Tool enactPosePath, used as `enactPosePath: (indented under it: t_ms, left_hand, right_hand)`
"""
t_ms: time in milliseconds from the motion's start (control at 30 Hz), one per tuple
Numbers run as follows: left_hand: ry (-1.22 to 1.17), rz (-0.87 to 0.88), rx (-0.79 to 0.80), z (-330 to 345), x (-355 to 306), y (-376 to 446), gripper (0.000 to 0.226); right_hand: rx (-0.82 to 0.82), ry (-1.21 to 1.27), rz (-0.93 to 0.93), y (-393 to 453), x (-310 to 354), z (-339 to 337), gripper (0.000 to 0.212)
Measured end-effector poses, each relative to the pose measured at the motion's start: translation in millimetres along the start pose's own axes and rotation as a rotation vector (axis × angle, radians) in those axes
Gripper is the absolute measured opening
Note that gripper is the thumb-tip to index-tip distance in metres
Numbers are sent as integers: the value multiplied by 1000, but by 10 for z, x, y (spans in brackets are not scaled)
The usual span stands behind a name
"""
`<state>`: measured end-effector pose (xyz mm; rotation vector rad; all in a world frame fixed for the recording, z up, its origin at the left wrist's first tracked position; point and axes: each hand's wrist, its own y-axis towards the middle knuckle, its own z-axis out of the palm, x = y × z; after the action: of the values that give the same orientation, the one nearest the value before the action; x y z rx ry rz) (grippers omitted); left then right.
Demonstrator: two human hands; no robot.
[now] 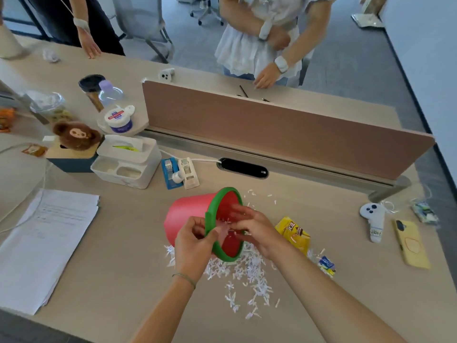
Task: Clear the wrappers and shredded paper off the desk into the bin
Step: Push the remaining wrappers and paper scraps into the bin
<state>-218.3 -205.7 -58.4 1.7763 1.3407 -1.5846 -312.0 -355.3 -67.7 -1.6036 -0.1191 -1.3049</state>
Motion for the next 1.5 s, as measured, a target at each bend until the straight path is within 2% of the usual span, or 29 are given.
enactPosePath:
  t_ms: [100,200,267,333,400,500,600,700,800,867,1000,1100,1167,1267,1400,1500]
  left_hand:
    - [15,2,21,86,-44,-32,21]
    - [17,6,43,161,-111,-86,21]
    - [31,11,48,210,-142,-102,22]
    - [49,15,46,256,-145,-100,22]
    - [65,20,43,299,-140,-100,22]
    - [94,38,47,362,-171,-95,22]
    - [133,49,53,375,-176,-64,22]
    - [160,49,44,369,-106,-39,21]
    - [161,49,43,362,-66,-15,22]
    - [159,48,45,354,-70,4,25]
    - [145,51,42,330,-93,42,24]
    - [137,26,38,311,-76,87,21]
    - [118,4,61,294,-83,82,22]
    - [100,-3,81,286,-94,67,35]
    - [124,13,78,275,-54,78,23]
    - [120,18,74,239,-27,88,23]
  right_hand:
    - [-298,-17,-26,-46,-35,-485,31]
    - [-462,-100,15,-22,-211,-938,29]
    - [-532,-295,23,6,-328,-1157,34]
    - [-549,-540,30,37,-434,-1322,49]
    - [-522,-731,70,90,-583,-1463,74]
    - [-446,-859,97,152,-787,-1559,101]
    - [-359,-965,88,182,-883,-1454,106]
    - [-345,-1143,48,179,-1004,-1254,105]
    - [-378,-1295,-11,165,-1101,-1116,91]
    - [-416,-1336,-44,169,-1127,-1089,74]
    - [-419,-1325,-123,199,-1143,-1099,49]
    - [-355,-1300,-123,240,-1109,-1161,51]
    - [-371,-1164,-121,270,-1052,-1183,46]
    - [-435,-878,-19,311,-936,-1190,28]
    - [-413,-598,69,253,-740,-1107,32]
    - [-382,-367,43,163,-537,-960,33]
